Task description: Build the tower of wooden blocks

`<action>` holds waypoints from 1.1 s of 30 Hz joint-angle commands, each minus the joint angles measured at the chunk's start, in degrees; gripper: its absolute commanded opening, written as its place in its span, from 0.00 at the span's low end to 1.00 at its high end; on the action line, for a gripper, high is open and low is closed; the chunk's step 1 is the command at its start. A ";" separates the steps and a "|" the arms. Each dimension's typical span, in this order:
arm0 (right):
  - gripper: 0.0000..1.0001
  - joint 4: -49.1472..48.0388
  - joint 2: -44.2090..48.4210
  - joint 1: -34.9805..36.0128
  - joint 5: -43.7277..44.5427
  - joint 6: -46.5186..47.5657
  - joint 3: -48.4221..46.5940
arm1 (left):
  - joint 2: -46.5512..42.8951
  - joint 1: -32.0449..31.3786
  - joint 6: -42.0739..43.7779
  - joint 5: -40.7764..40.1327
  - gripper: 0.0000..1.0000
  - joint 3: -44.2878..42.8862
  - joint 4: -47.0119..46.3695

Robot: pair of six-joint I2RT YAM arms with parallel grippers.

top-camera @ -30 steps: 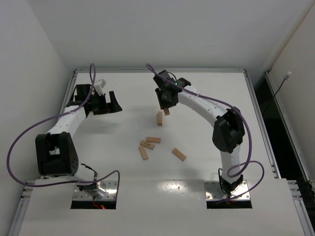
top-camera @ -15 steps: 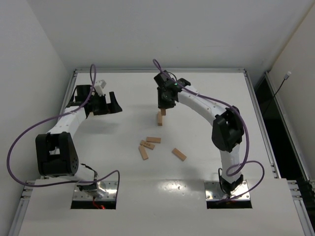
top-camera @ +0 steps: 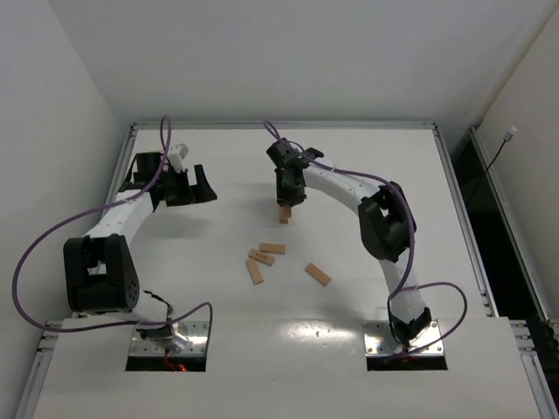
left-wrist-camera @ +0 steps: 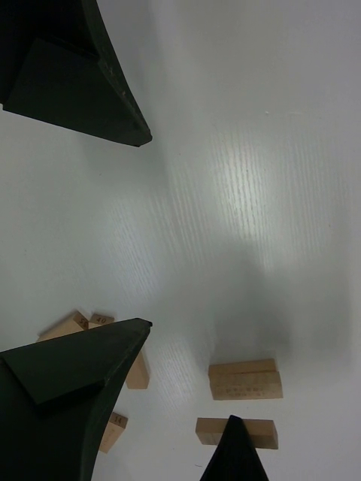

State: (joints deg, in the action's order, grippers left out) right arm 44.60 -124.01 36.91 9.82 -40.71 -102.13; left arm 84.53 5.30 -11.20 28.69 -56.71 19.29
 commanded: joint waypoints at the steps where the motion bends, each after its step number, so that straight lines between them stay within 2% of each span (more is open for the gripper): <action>1: 0.00 -2.49 -0.62 -0.08 -1.38 -1.22 -2.64 | -0.07 0.32 0.22 1.02 1.00 0.11 -1.71; 33: 0.00 -4.61 -4.93 -1.66 -1.56 0.98 -5.45 | 2.04 1.38 0.22 2.60 1.00 0.63 -2.24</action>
State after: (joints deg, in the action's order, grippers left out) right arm 42.00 -128.66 35.62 8.36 -40.10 -105.16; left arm 86.30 6.11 -11.20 30.02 -56.34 18.68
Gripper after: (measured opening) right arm 0.251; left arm 0.995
